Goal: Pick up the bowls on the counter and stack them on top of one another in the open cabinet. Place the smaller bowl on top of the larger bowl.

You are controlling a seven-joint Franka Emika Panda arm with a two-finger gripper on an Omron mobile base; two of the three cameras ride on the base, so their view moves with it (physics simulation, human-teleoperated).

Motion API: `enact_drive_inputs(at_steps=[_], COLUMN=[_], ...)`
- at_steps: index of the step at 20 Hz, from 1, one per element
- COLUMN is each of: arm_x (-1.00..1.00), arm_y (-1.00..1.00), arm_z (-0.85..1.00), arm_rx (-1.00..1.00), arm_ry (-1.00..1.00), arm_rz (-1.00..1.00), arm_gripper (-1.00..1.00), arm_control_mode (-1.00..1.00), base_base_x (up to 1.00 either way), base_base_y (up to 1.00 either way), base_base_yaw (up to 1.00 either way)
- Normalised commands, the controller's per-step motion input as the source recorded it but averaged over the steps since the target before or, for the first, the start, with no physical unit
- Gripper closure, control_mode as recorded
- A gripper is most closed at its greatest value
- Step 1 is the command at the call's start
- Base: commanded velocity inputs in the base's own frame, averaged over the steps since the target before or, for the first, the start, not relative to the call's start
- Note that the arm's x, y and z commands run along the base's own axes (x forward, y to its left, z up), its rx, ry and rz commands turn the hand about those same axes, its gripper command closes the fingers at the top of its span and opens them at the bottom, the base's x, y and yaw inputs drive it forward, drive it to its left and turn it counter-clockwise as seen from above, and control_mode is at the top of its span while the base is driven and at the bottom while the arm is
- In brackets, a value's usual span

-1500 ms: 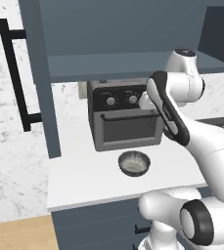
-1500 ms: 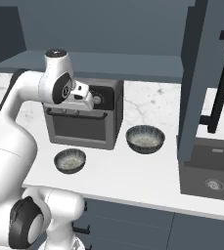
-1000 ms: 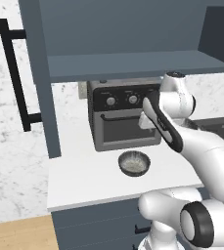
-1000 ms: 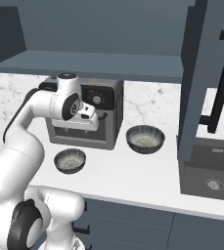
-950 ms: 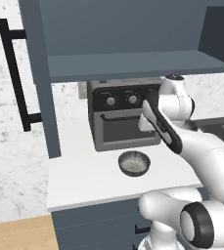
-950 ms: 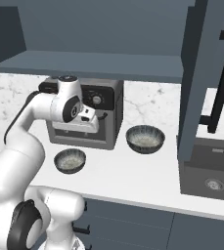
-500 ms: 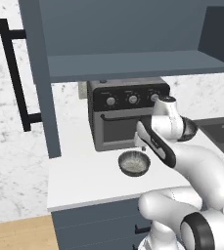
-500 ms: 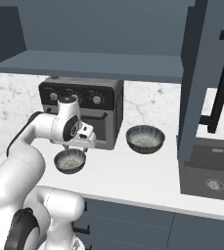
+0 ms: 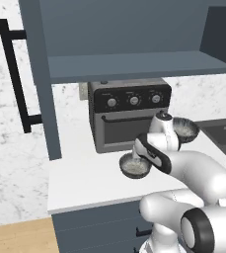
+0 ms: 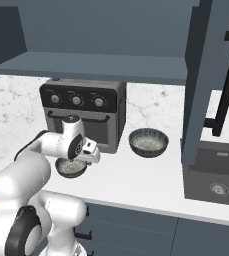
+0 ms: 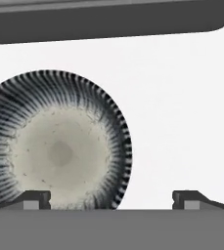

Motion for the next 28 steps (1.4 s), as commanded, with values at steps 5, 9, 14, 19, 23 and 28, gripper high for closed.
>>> enact_drive_inputs(at_steps=[5, 9, 14, 19, 23, 28], arm_x=[0.13, 0.21, 0.18, 0.24, 0.08, 0.00], arm_y=[0.00, 0.00, 0.00, 0.00, 0.00, 0.00], arm_z=[-0.28, -0.41, -0.39, -0.41, -0.10, 0.00], arm_rx=[0.03, 0.06, 0.07, 0.05, 0.02, 0.00], arm_ry=[0.00, 0.00, 0.00, 0.00, 0.00, 0.00], arm_rz=[0.00, 0.00, 0.00, 0.00, 0.00, 0.00], arm_gripper=[-1.00, -1.00, -1.00, 1.00, 1.00, 1.00], arm_control_mode=[-1.00, -1.00, -1.00, -1.00, -1.00, -1.00], base_base_x=[0.00, 0.00, 0.00, 0.00, 0.00, 0.00], base_base_y=[0.00, 0.00, 0.00, 0.00, 0.00, 0.00], base_base_yaw=[0.00, 0.00, 0.00, 0.00, 0.00, 0.00])
